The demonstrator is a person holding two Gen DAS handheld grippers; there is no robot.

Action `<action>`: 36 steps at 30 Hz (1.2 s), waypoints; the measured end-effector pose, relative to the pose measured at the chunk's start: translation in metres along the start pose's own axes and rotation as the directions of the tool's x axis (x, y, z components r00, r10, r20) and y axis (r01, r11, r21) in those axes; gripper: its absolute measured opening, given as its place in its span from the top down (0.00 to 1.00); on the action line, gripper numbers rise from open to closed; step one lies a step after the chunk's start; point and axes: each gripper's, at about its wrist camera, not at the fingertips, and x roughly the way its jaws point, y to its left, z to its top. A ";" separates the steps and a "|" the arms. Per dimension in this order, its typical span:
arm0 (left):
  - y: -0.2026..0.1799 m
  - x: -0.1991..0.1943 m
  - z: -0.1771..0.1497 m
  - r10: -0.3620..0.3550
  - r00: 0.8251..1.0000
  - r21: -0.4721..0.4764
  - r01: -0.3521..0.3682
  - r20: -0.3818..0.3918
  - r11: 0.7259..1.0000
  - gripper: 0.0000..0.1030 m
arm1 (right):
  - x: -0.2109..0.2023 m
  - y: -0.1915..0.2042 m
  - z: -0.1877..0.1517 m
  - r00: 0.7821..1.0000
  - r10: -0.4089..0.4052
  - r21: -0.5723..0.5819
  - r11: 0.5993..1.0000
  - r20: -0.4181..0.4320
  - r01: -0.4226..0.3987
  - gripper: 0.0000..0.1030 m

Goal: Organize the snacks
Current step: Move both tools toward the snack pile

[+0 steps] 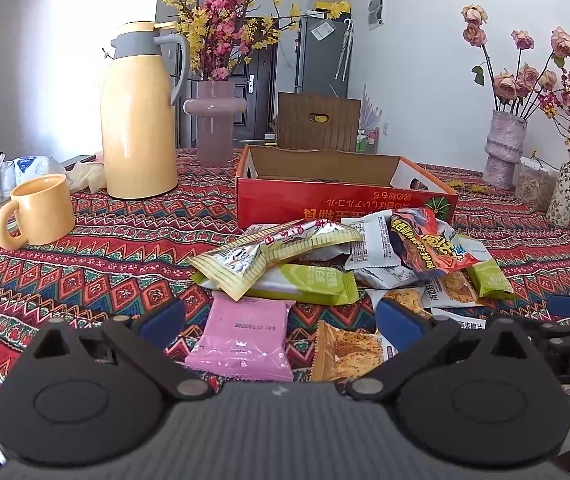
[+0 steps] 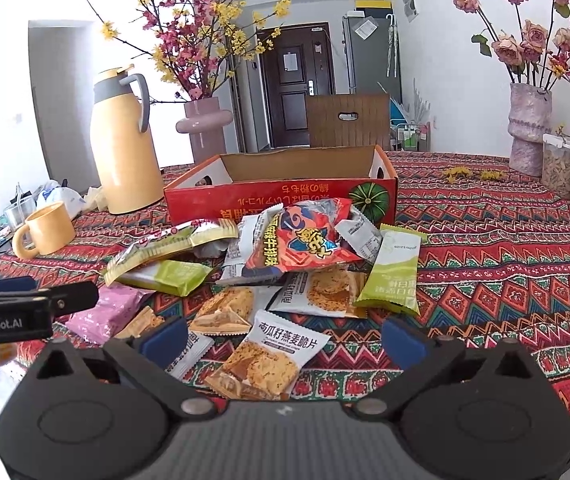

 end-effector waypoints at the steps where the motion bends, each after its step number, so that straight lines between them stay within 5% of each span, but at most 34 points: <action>1: 0.000 0.000 0.000 0.001 1.000 -0.001 -0.001 0.000 1.000 0.00 | 0.000 0.000 0.000 1.000 0.000 0.000 1.000 -0.001 0.000 0.00; 36: 0.004 0.001 -0.003 -0.014 1.000 -0.024 0.013 -0.020 1.000 0.00 | 0.006 0.000 -0.001 1.000 0.002 0.000 1.000 -0.012 -0.002 0.00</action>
